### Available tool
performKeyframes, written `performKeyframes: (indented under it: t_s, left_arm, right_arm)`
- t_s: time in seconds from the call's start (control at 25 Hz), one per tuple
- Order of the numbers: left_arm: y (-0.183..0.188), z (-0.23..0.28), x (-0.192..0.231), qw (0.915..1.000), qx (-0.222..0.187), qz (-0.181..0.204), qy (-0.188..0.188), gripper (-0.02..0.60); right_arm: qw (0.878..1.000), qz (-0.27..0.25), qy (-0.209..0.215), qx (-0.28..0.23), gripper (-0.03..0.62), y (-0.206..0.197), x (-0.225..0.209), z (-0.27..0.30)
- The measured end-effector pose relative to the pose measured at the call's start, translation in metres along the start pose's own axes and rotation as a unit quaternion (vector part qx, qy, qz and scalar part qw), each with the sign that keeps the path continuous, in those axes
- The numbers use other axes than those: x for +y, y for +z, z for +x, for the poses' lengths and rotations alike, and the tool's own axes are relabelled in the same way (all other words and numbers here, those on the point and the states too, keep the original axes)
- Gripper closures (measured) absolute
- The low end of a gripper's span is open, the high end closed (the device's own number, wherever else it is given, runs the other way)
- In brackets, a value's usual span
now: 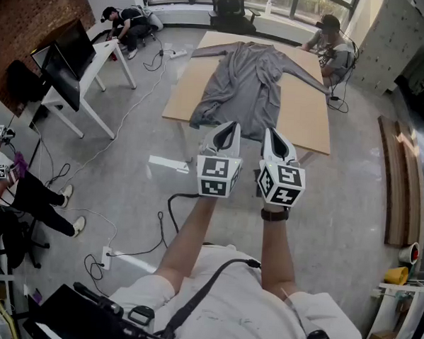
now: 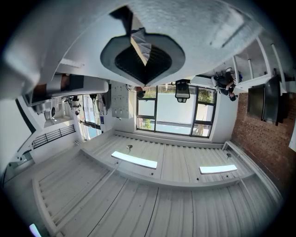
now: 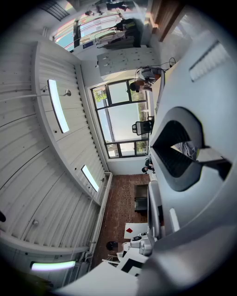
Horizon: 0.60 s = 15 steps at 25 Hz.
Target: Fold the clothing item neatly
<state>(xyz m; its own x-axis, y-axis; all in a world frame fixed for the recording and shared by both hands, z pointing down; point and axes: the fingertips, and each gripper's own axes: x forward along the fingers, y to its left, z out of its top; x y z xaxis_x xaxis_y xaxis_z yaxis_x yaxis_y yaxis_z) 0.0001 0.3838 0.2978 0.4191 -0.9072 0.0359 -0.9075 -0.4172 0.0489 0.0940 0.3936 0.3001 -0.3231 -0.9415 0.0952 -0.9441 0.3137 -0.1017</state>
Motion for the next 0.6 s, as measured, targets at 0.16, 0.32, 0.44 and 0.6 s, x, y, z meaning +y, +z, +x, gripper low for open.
performKeyframes:
  t_s: [0.16, 0.32, 0.44, 0.6]
  left_arm:
    - [0.003, 0.005, -0.023, 1.0000, 0.001, 0.001, -0.003, 0.578]
    - [0.003, 0.006, -0.055, 0.9999, -0.001, 0.004, -0.009, 0.578]
    - [-0.004, 0.007, -0.071, 0.9999, 0.003, 0.012, -0.012, 0.578]
    - [-0.020, 0.011, -0.077, 0.9995, 0.022, 0.015, -0.014, 0.578]
  right_arm:
    - [1.000, 0.004, -0.005, 0.000, 0.594, 0.002, -0.020, -0.016]
    - [1.000, 0.013, -0.016, -0.005, 0.594, 0.002, -0.048, -0.040]
    - [0.999, -0.028, -0.026, -0.007, 0.594, 0.001, -0.060, -0.050]
    - [0.999, -0.035, -0.009, -0.001, 0.594, -0.013, -0.057, -0.050]
